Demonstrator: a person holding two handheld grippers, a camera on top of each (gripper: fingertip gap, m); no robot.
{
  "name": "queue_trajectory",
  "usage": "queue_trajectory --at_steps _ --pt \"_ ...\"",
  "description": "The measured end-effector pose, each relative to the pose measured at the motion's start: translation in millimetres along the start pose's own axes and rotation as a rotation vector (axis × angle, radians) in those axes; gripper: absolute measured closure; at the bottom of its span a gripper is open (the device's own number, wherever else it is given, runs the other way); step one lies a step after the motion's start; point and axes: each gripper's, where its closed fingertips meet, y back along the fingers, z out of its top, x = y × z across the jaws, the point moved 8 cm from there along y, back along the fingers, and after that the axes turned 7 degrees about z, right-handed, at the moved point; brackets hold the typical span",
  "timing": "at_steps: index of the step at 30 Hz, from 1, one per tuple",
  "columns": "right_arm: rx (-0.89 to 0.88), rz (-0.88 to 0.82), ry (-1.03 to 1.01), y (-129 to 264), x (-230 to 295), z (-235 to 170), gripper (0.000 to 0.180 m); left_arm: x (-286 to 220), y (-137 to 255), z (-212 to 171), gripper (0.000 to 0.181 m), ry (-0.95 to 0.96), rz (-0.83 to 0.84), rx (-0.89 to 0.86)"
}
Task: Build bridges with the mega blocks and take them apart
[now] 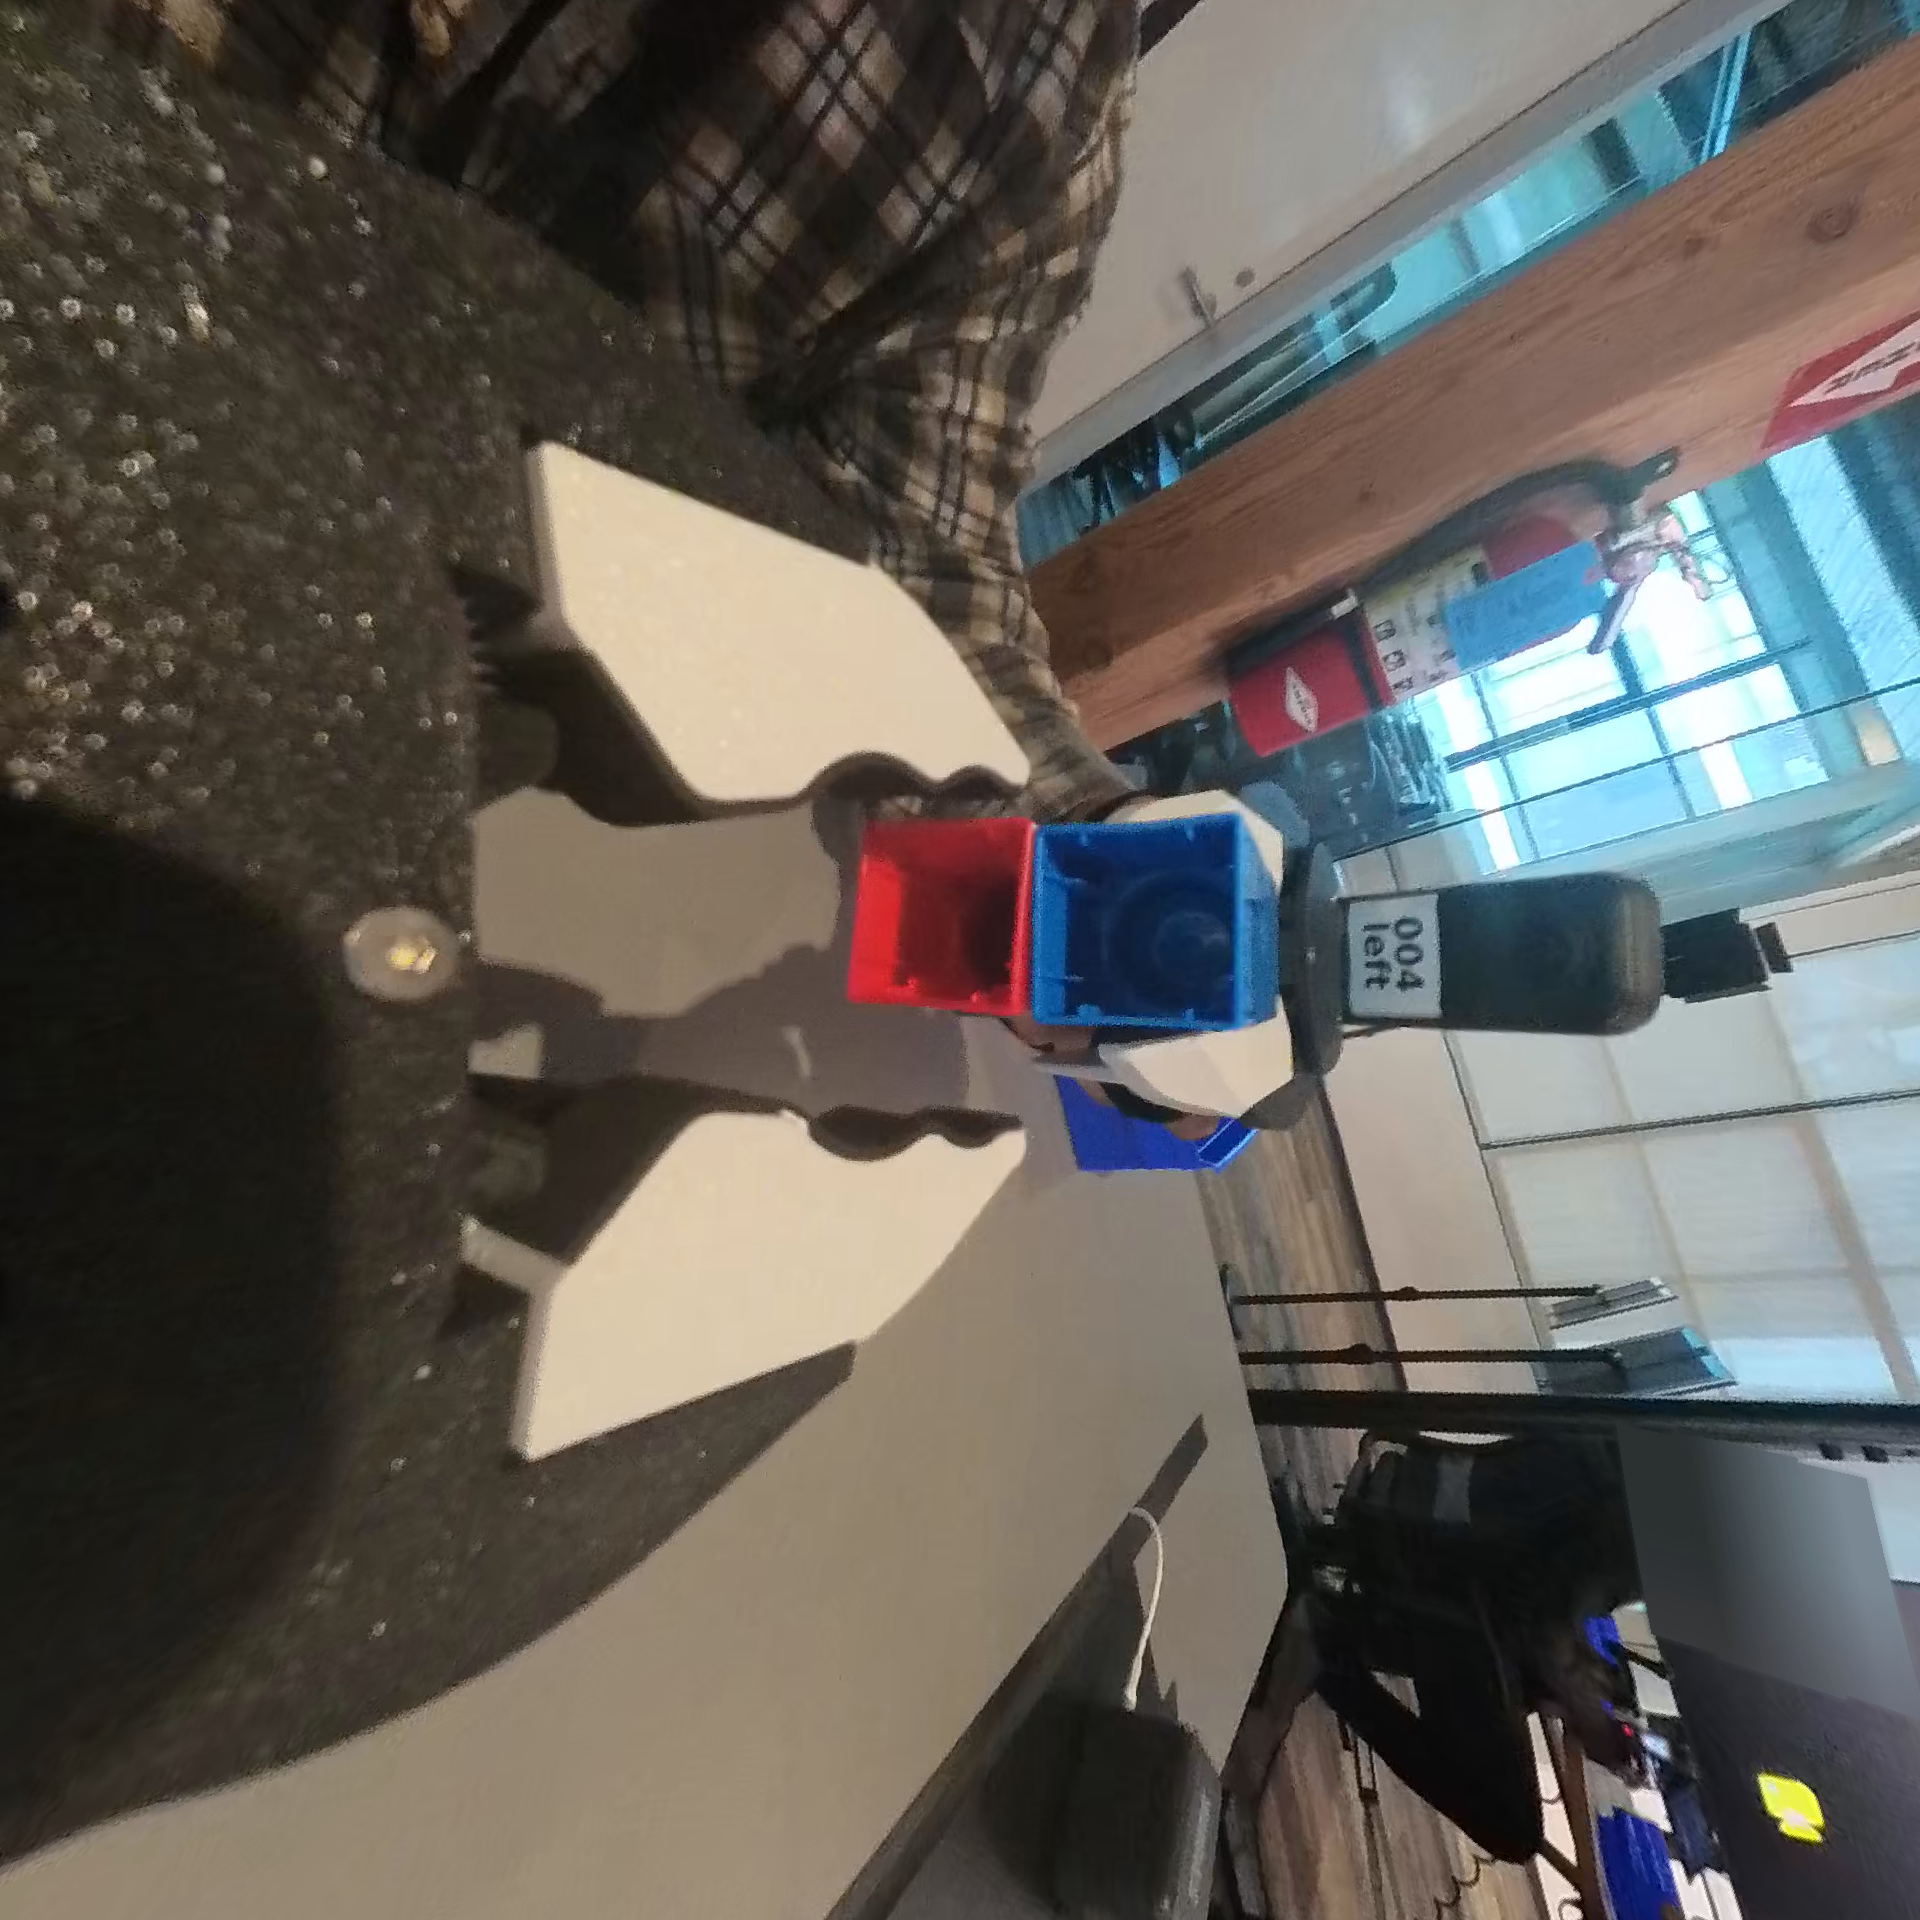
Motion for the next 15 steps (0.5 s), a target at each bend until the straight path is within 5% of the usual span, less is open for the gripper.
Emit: queue_trajectory --at_steps 10,15 --pt "0.041 -0.029 0.032 7.4 1.2 0.4 0.134 4.1 3.8 0.6 0.145 0.008 0.005 -0.033" --pt "0.011 -0.027 -0.033 3.5 0.7 3.0 0.125 9.3 6.6 0.0 0.145 0.019 0.025 -0.069"
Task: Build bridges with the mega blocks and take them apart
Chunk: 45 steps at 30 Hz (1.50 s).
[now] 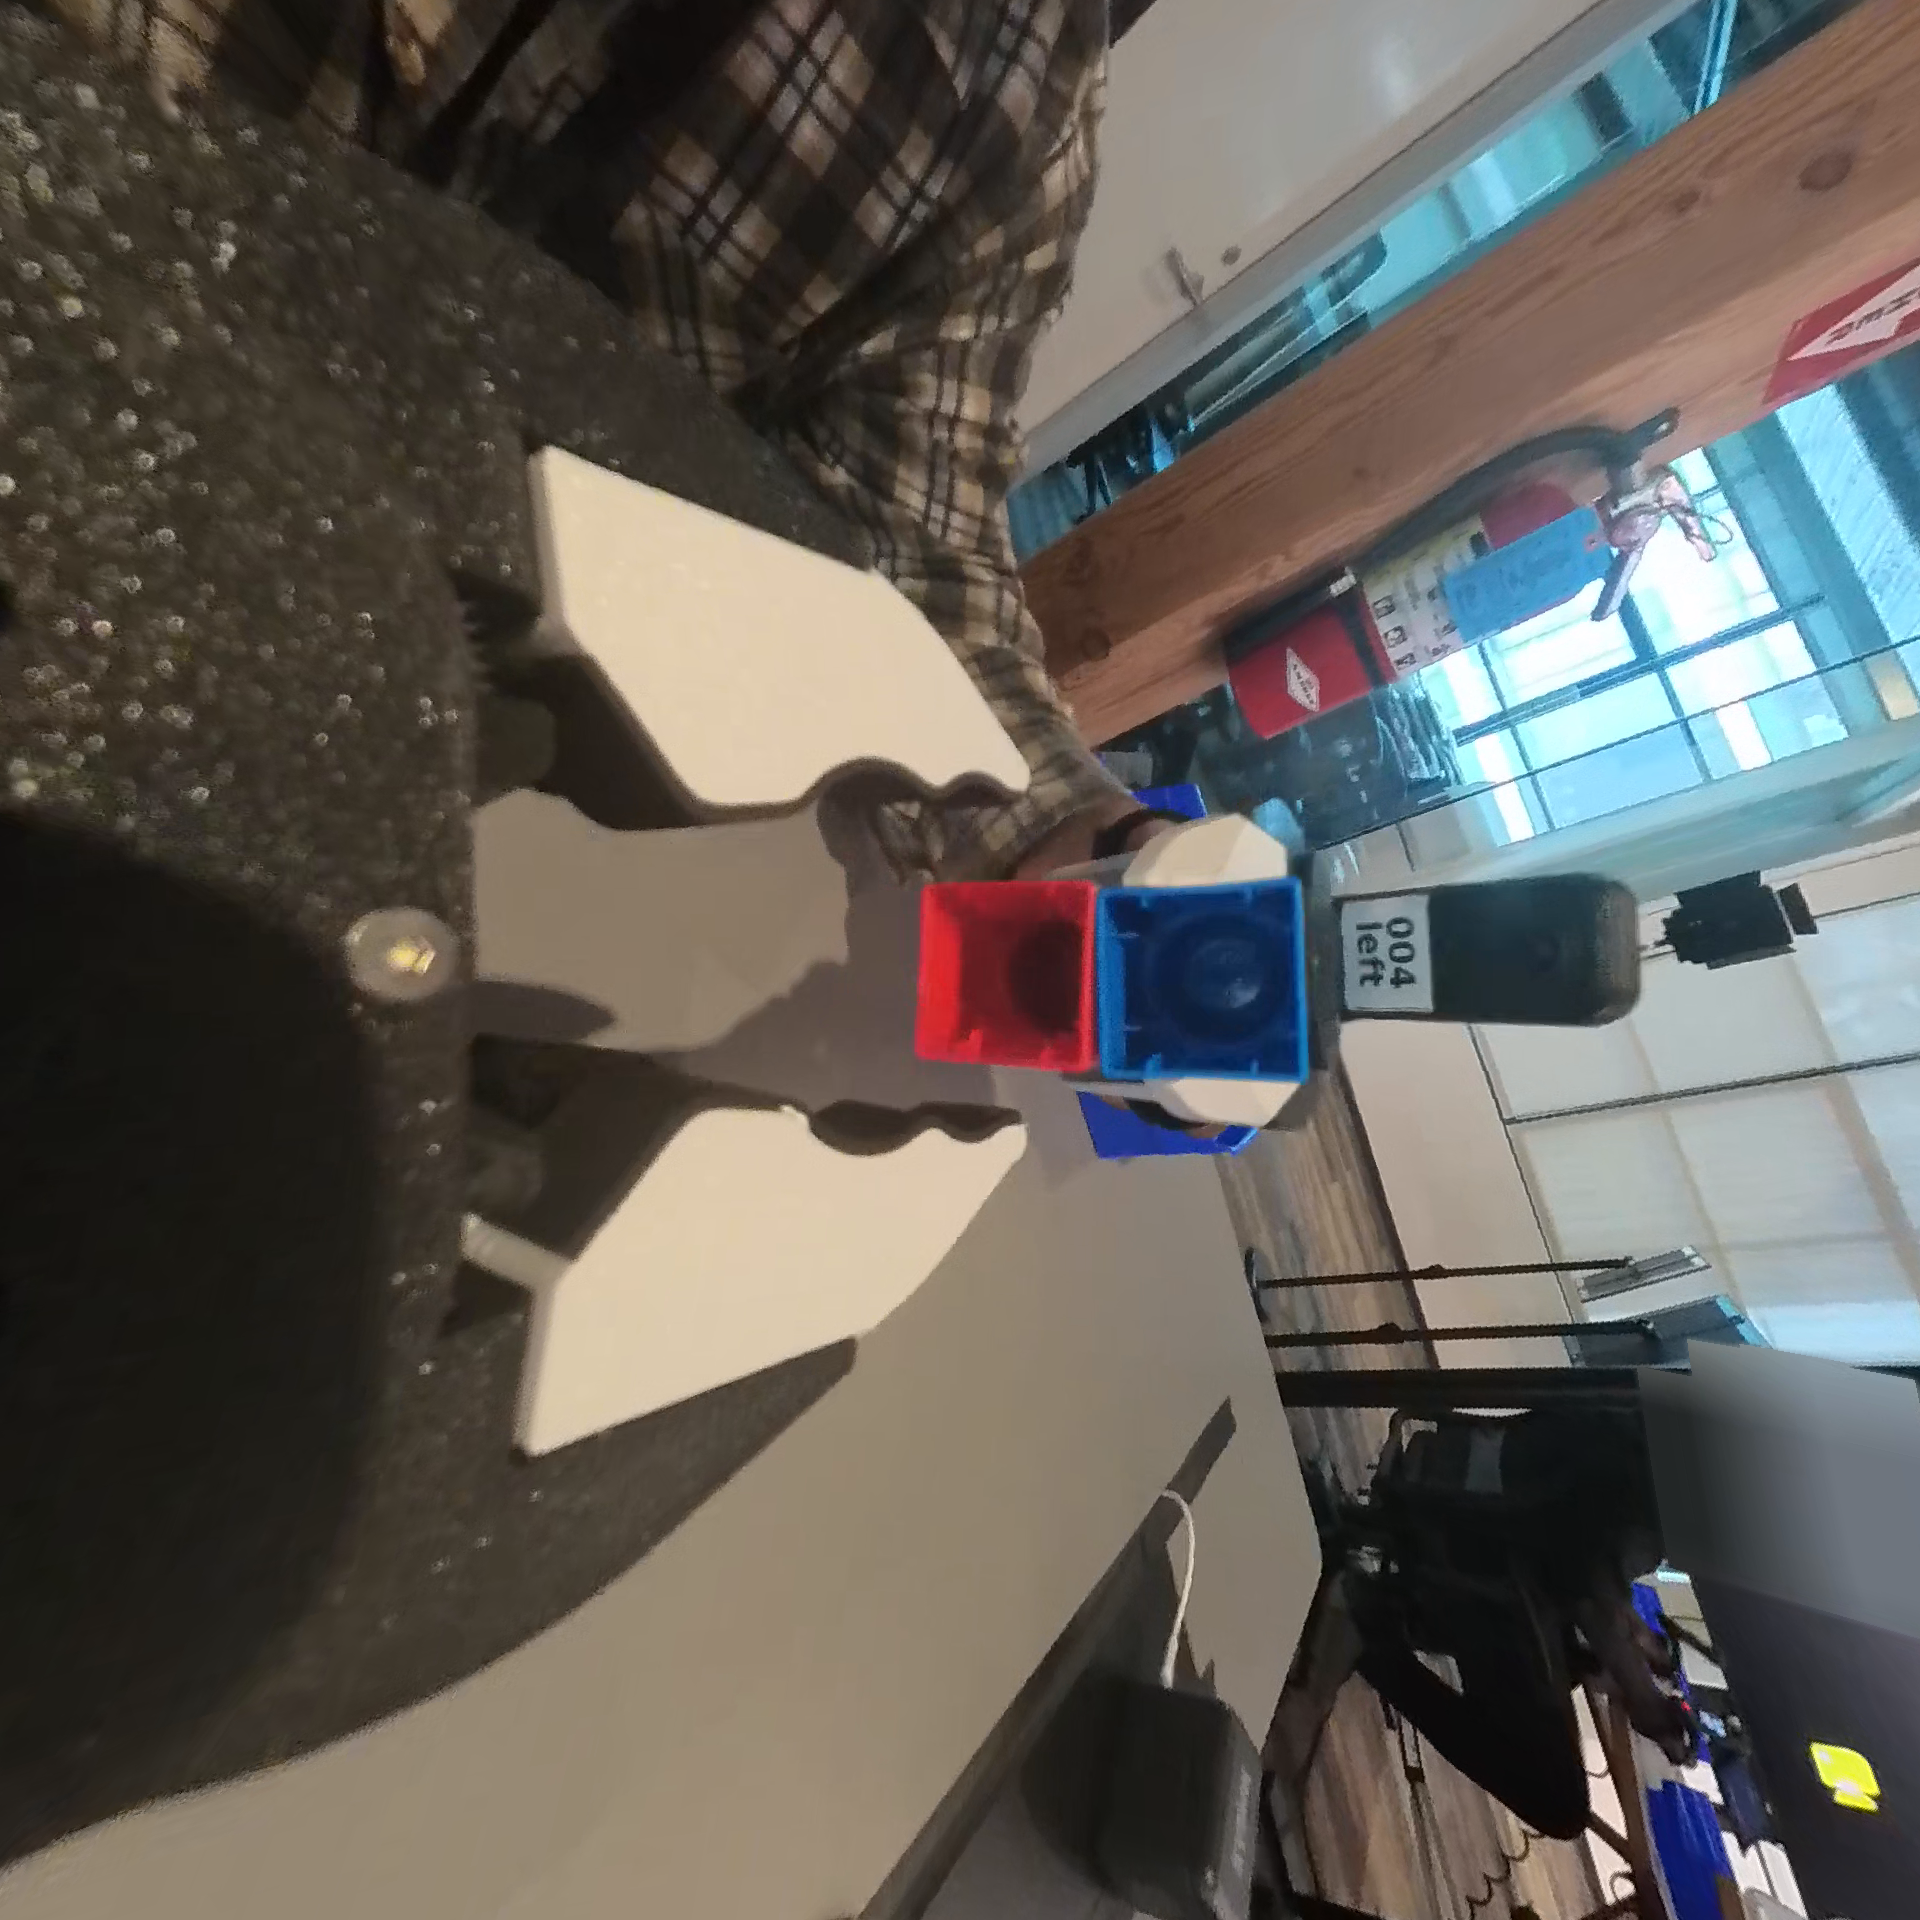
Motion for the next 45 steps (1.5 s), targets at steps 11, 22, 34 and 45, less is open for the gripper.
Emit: queue_trajectory --at_steps 11,22,34,45 --pt "0.141 -0.012 -0.006 -3 2 -5 0.148 -2 -6 -9 0.145 0.01 -0.066 0.07" --pt "0.073 0.03 0.04 0 -2 -6 0.141 -4 -5 -3 0.145 0.035 -0.038 0.074" --pt "-0.029 0.128 -0.063 -13 -1 -6 0.142 -7 -13 -9 0.145 0.058 -0.09 0.098" --pt "0.025 0.076 -0.034 -17 -3 -11 0.143 -3 -12 -12 0.145 0.072 -0.082 0.096"
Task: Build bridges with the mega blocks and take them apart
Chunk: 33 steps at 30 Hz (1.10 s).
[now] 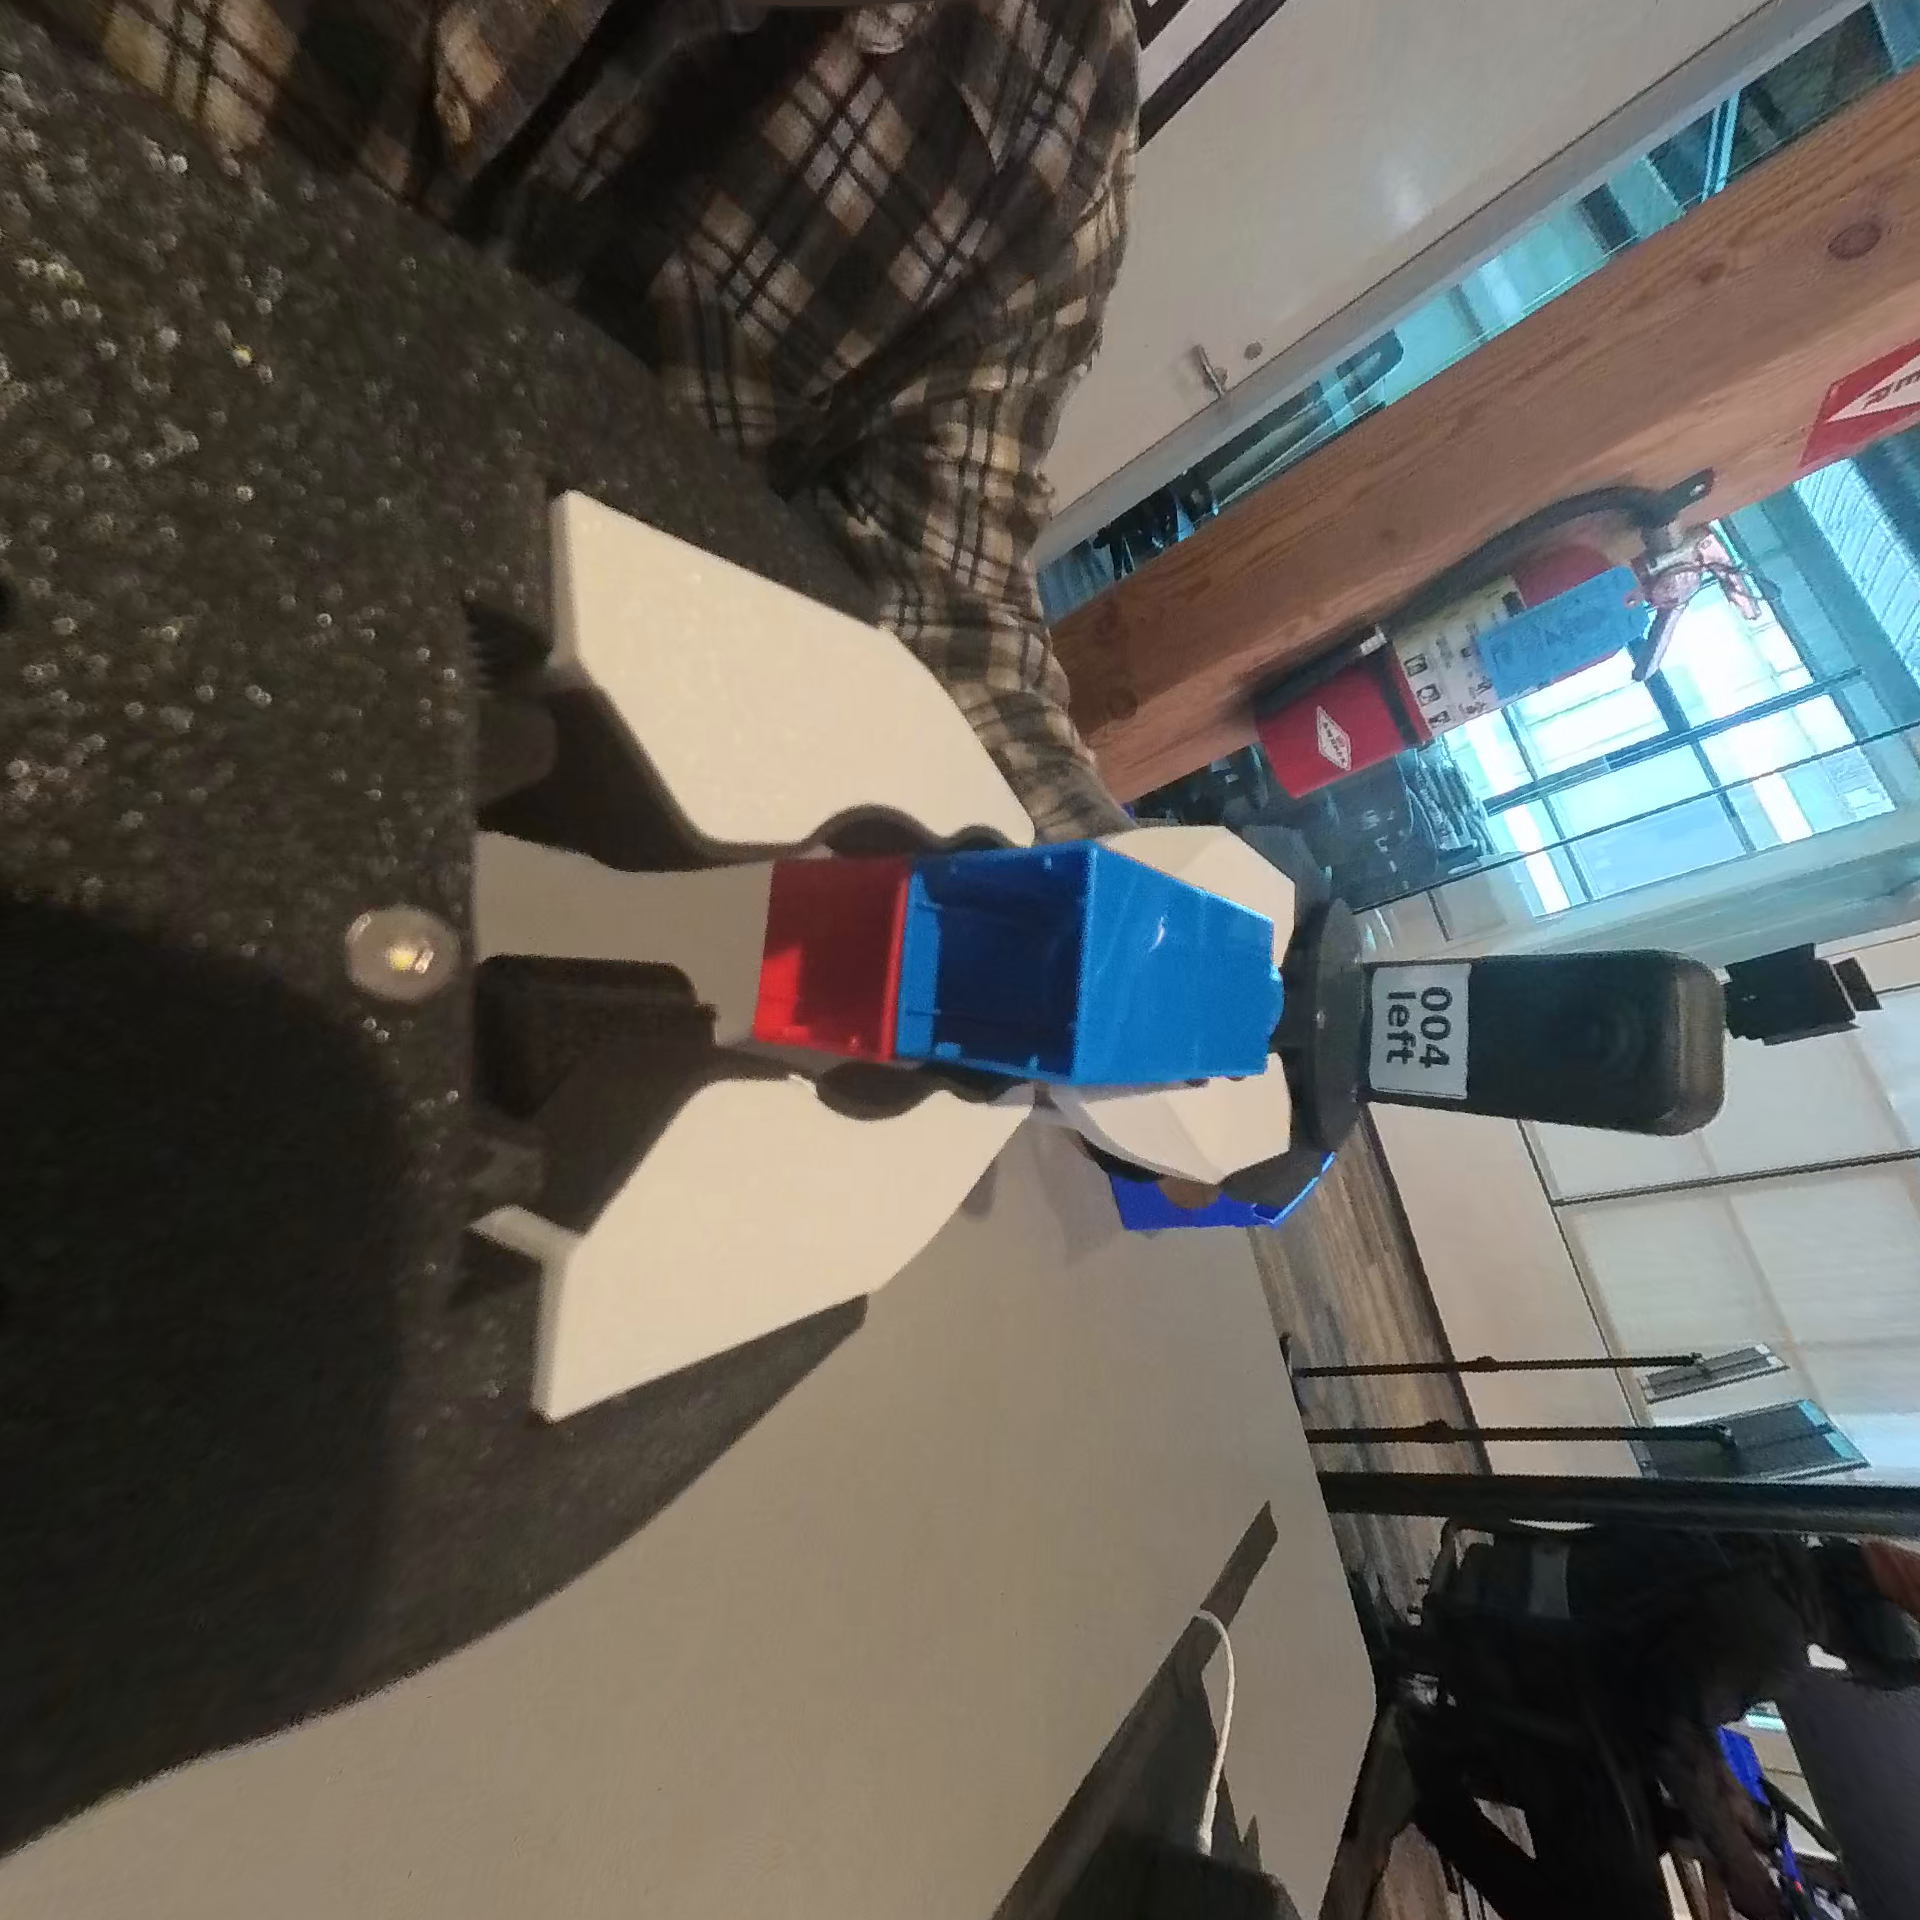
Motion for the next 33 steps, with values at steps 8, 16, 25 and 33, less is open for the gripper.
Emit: queue_trajectory --at_steps 8,16,25,33 --pt "0.059 -0.025 0.096 10 3 -6 0.128 -10 -4 -1 0.145 -0.141 0.119 0.199" --pt "0.212 -0.228 0.182 56 22 -38 0.126 -23 -17 -10 0.145 -0.375 0.282 0.732" --pt "0.376 -0.21 0.251 20 31 -38 0.124 -48 -50 -2 0.145 -0.459 0.263 1.007" --pt "0.409 -0.115 0.247 1 41 -46 0.144 -62 -64 8 0.144 -0.431 0.191 0.946"
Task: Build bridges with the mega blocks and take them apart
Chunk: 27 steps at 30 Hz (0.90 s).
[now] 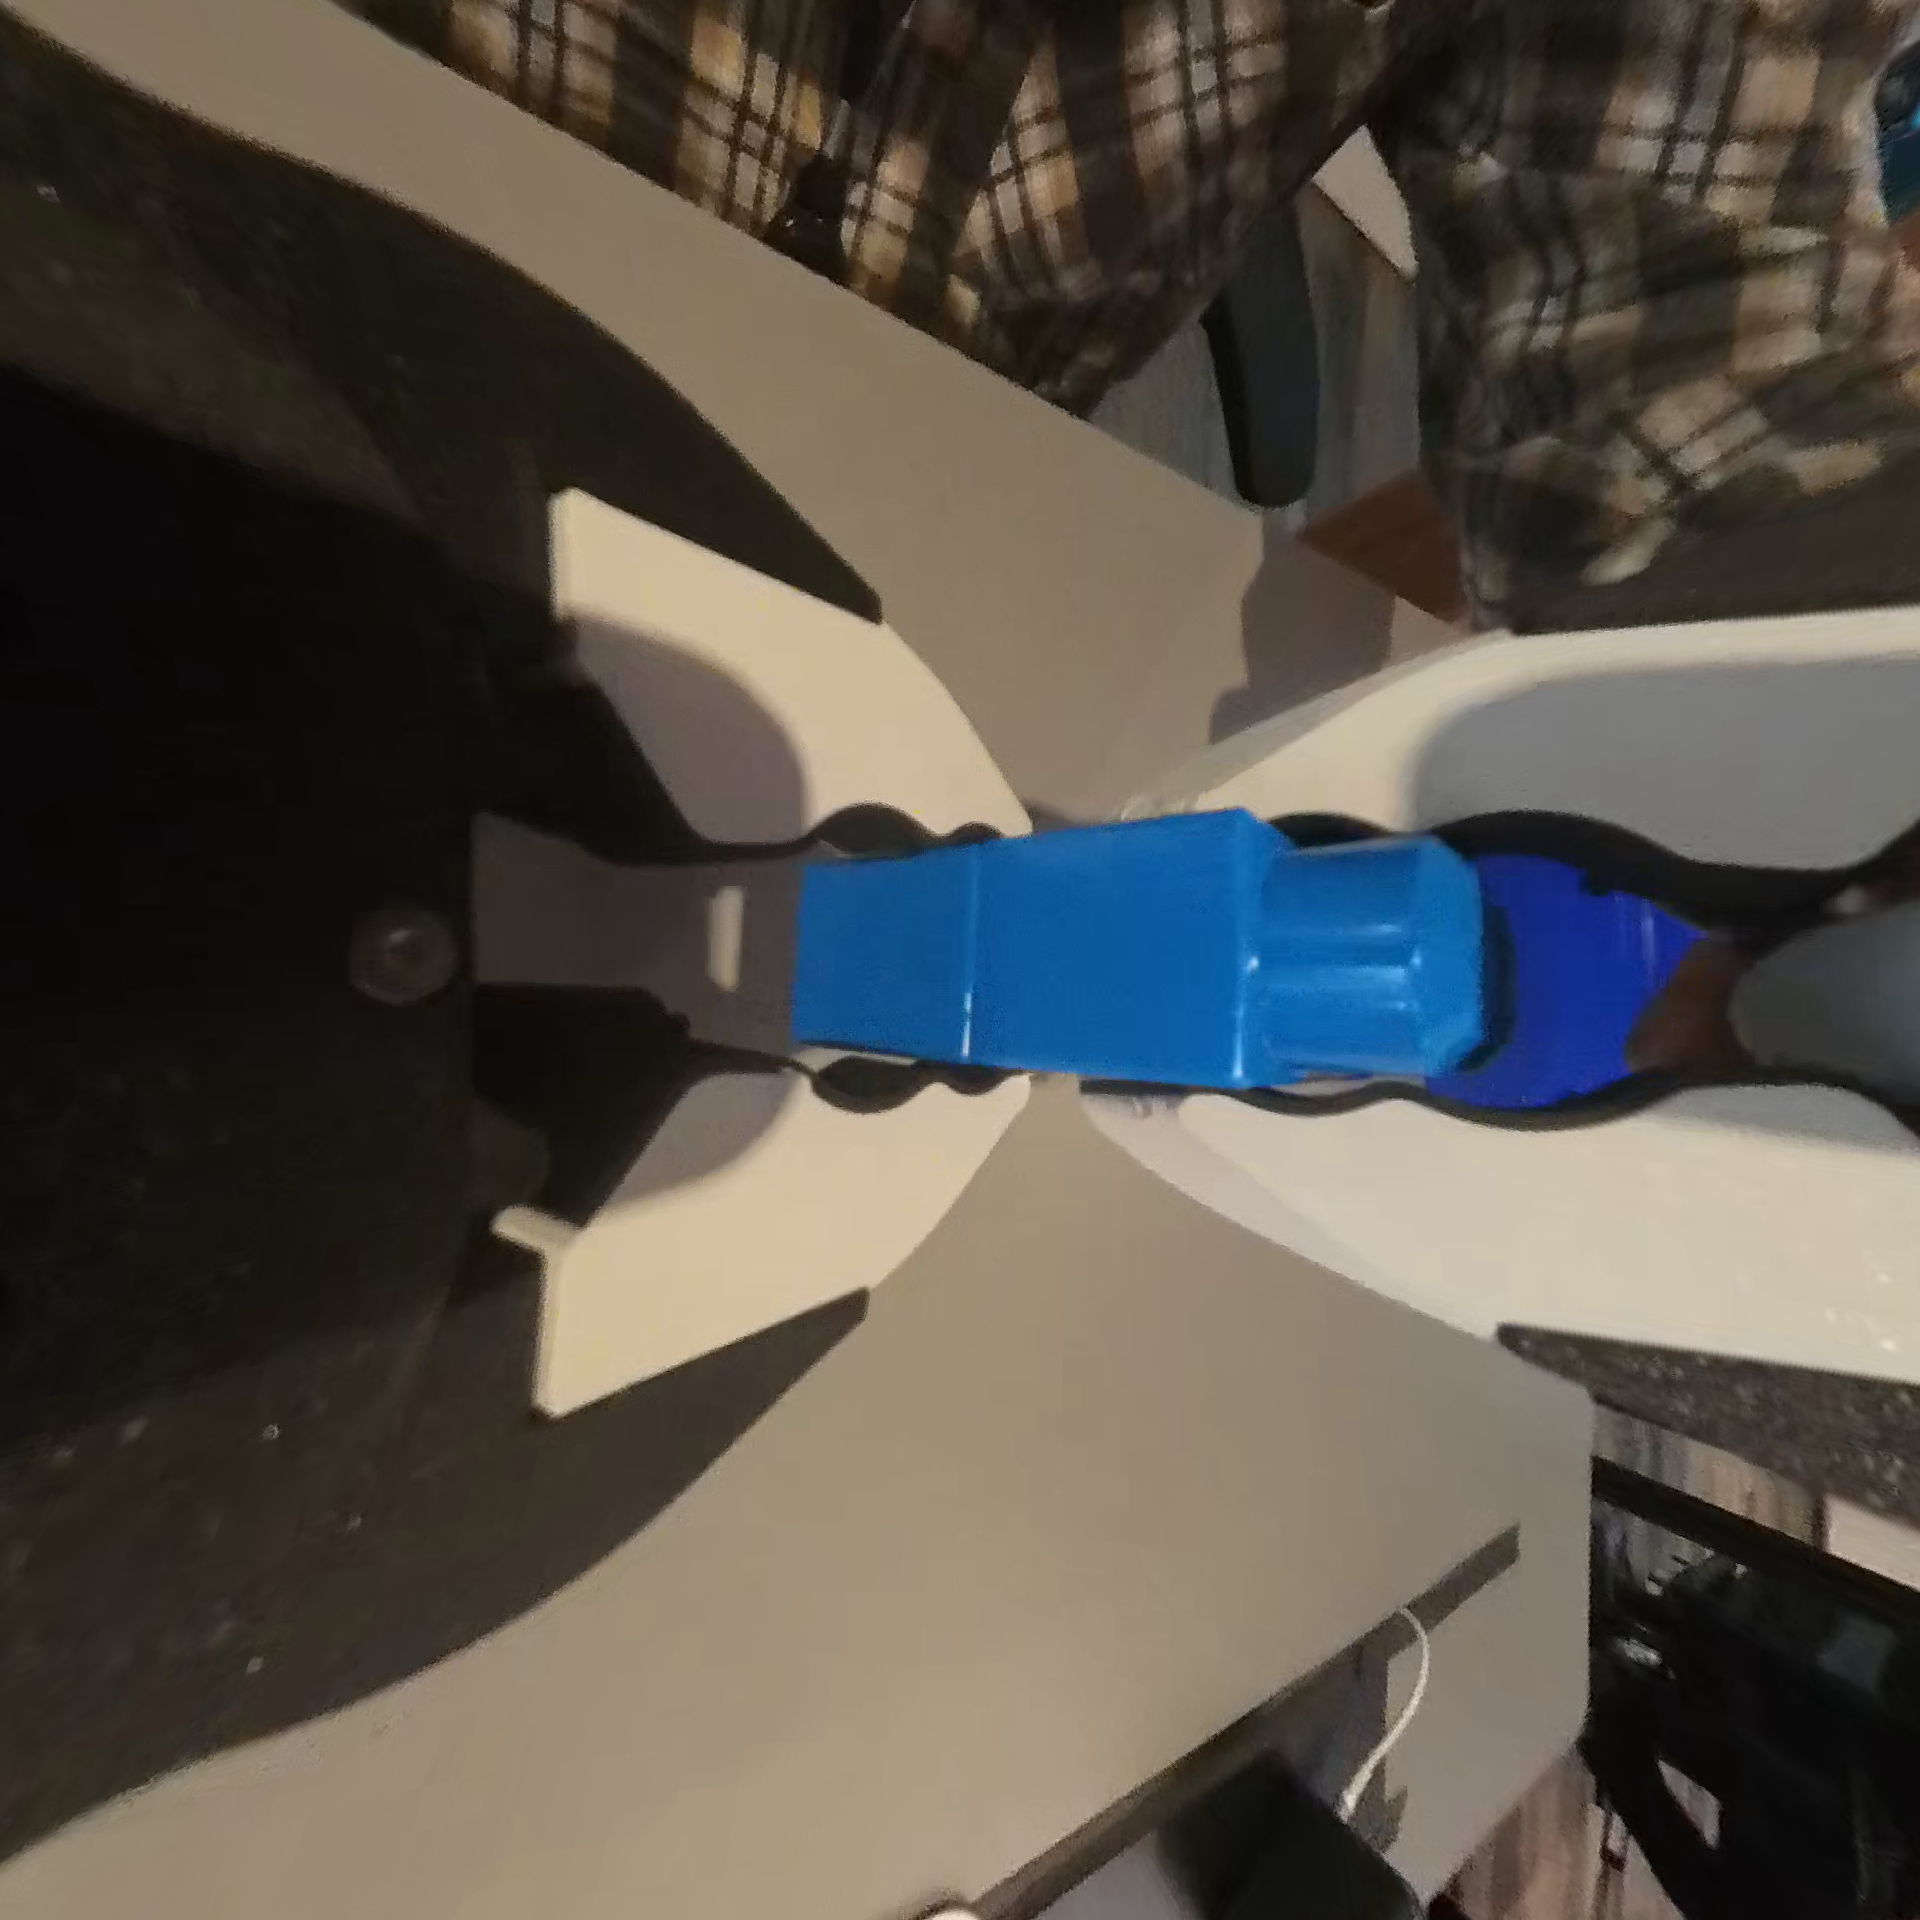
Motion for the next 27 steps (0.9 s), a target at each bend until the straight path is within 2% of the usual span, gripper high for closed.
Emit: queue_trajectory --at_steps 1,4,7,9,14,17,22,24,27 --pt "-0.038 0.001 -0.012 4 0 0 0.144 1 3 1 0.144 0.017 0.006 -0.054" --pt "-0.221 -0.002 -0.089 20 -5 -6 0.144 9 18 -5 0.118 0.128 -0.001 -0.31" --pt "-0.402 0.048 -0.169 34 -7 -14 0.144 19 23 -21 0.115 0.294 -0.091 -0.646" --pt "-0.436 0.068 -0.194 34 -6 -19 0.144 21 12 -33 0.118 0.364 -0.155 -0.77" --pt "-0.481 0.122 -0.237 29 -6 -19 0.144 19 -19 -37 0.124 0.408 -0.214 -0.866" --pt "-0.484 0.136 -0.248 24 -6 -19 0.144 19 -21 -31 0.143 0.39 -0.232 -0.914" --pt "-0.463 0.102 -0.248 29 -8 -18 0.142 21 -23 -29 0.144 0.401 -0.233 -0.923" --pt "-0.438 0.075 -0.26 38 -7 -18 0.123 21 -26 -29 0.144 0.404 -0.248 -0.913" --pt "-0.412 -0.003 -0.248 63 -5 -10 0.114 18 -31 -25 0.144 0.386 -0.277 -0.895"
